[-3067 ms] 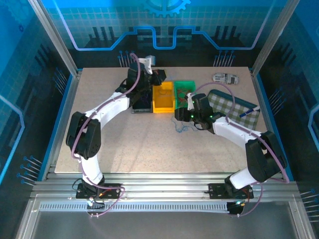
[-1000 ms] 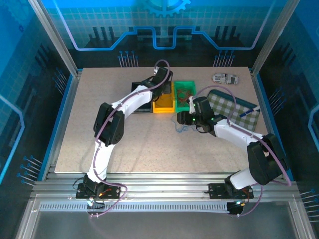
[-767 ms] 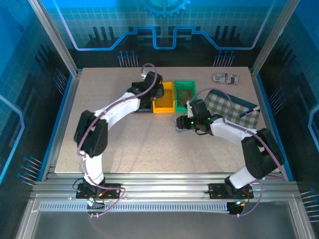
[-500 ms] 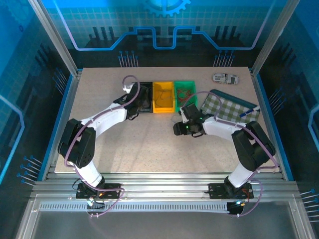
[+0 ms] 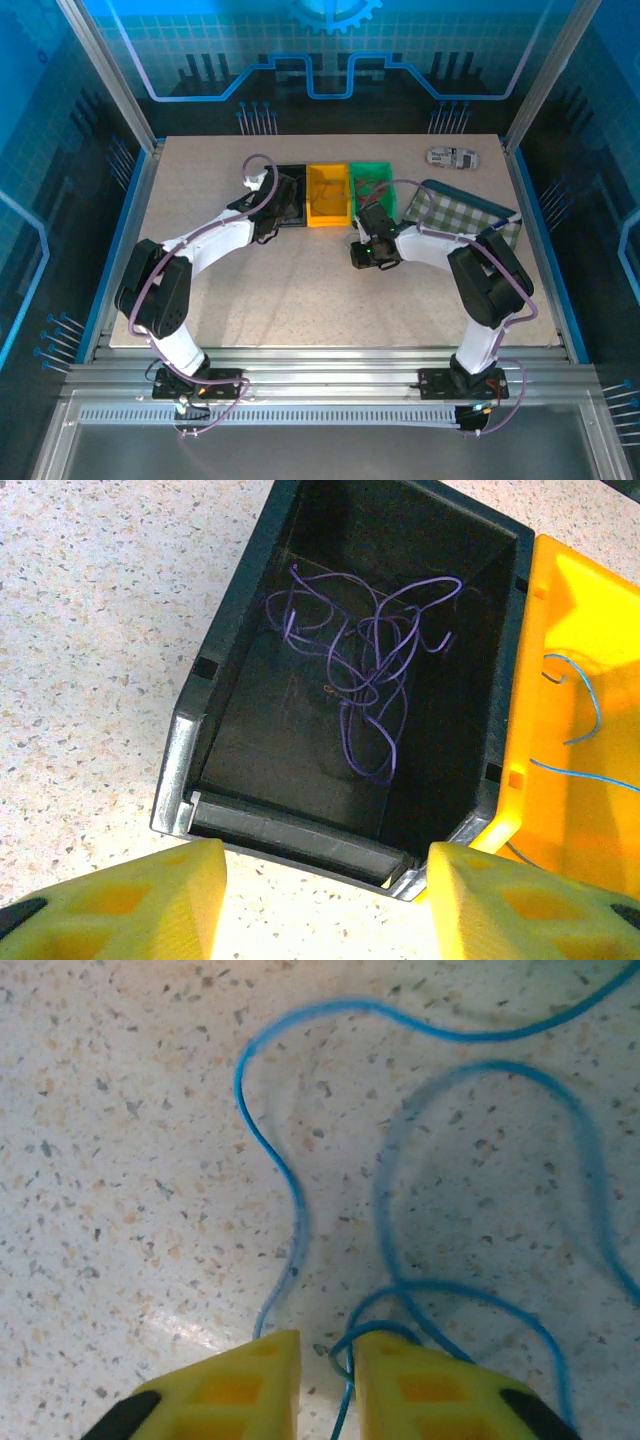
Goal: Untangle the cables
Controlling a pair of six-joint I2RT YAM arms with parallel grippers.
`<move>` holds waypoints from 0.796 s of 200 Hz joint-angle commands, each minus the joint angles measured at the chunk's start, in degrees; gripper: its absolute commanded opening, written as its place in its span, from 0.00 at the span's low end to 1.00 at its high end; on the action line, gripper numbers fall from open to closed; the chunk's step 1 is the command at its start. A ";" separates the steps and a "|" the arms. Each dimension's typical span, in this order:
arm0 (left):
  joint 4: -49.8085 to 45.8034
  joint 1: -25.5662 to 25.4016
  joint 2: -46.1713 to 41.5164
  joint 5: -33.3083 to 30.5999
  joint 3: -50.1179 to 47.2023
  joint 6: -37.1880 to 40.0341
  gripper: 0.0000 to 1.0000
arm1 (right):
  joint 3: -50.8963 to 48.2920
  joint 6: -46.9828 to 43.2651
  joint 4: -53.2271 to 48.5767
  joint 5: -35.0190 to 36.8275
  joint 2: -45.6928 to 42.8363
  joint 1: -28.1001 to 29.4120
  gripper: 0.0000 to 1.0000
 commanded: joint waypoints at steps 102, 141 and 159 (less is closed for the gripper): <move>1.01 3.35 -5.21 -3.43 -4.46 -7.98 0.54 | 21.22 -4.29 0.90 -6.70 -10.14 -0.21 0.03; 0.44 4.55 -7.09 -3.47 -5.84 -8.34 0.54 | 31.88 -5.26 1.16 -8.49 -0.08 -1.40 0.03; 0.23 5.27 -8.40 -3.65 -6.68 -8.27 0.54 | 35.90 -4.17 0.90 -9.17 4.48 -2.66 0.04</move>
